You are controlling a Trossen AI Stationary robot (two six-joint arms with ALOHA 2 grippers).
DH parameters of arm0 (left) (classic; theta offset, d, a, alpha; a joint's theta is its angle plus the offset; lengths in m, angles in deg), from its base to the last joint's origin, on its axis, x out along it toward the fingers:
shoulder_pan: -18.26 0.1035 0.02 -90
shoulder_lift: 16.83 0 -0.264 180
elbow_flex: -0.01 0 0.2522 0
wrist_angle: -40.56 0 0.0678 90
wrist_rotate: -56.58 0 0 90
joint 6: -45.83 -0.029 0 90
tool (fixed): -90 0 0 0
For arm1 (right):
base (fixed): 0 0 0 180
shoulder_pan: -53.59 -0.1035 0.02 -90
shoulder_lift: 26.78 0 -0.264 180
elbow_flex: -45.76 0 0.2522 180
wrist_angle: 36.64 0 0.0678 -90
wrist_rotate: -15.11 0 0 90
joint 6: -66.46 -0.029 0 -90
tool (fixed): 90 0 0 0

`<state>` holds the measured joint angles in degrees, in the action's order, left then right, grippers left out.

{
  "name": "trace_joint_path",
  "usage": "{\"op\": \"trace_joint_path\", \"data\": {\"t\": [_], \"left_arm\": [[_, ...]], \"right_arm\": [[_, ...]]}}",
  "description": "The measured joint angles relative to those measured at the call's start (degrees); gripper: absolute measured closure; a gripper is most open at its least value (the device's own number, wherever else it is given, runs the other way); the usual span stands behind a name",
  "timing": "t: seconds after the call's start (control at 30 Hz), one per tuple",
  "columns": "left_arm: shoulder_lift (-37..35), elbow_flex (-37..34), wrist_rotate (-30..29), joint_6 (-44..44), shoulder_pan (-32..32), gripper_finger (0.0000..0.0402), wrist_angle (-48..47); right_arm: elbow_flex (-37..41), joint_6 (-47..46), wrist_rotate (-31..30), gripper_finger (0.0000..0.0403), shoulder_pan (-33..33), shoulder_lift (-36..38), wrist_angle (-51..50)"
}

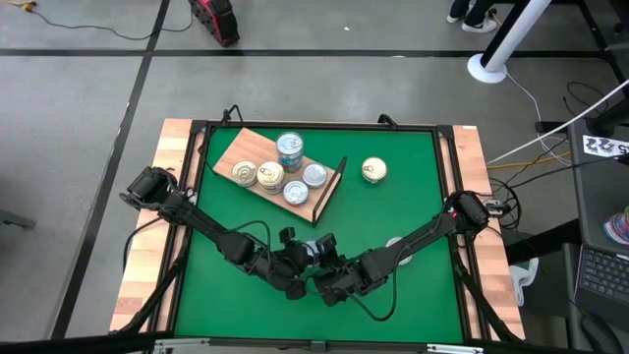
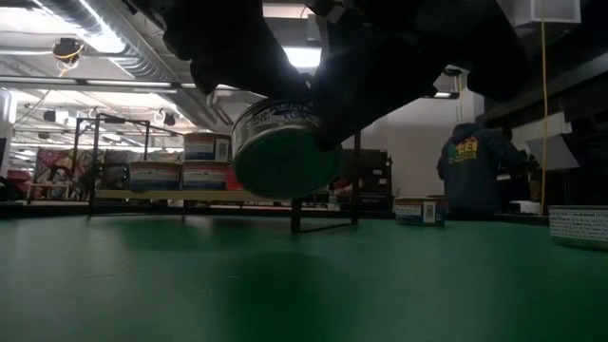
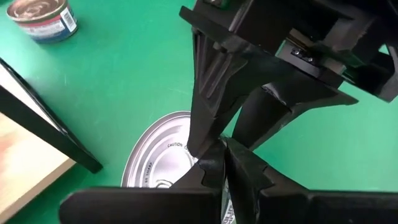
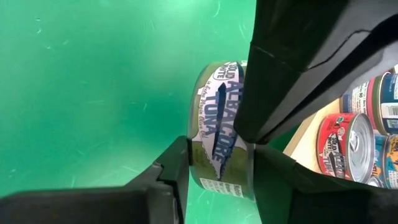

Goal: Stack canned seafood by type on shelf
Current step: Put the green tuna can on the shelf

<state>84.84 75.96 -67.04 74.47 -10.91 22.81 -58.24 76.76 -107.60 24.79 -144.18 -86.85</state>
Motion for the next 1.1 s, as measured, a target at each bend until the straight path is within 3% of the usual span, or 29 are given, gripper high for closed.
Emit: {"op": "trace_joint_path", "data": {"t": [0.2,0.5,0.63,0.8,1.1], "left_arm": [[0.0,0.0,0.2,-6.3,0.0,0.0360,0.1],[0.0,0.0,0.1,-17.5,0.0,0.0232,-0.8],[0.0,0.0,0.1,-21.9,0.0,0.0193,-3.9],[0.0,0.0,0.1,-24.7,-0.2,0.0172,-6.4],[0.0,0.0,0.0,-26.2,-0.9,0.0172,-7.2]], "right_arm": [[0.0,0.0,0.2,0.0277,0.0,0.0,0.0],[0.0,-1.9,2.3,0.0278,0.1,0.0,0.0],[0.0,-5.3,4.3,0.0278,0.5,0.0,0.0],[0.0,-10.0,7.5,0.0278,1.6,0.0,-0.2],[0.0,-16.9,11.9,0.0278,3.8,0.0,0.5]]}}
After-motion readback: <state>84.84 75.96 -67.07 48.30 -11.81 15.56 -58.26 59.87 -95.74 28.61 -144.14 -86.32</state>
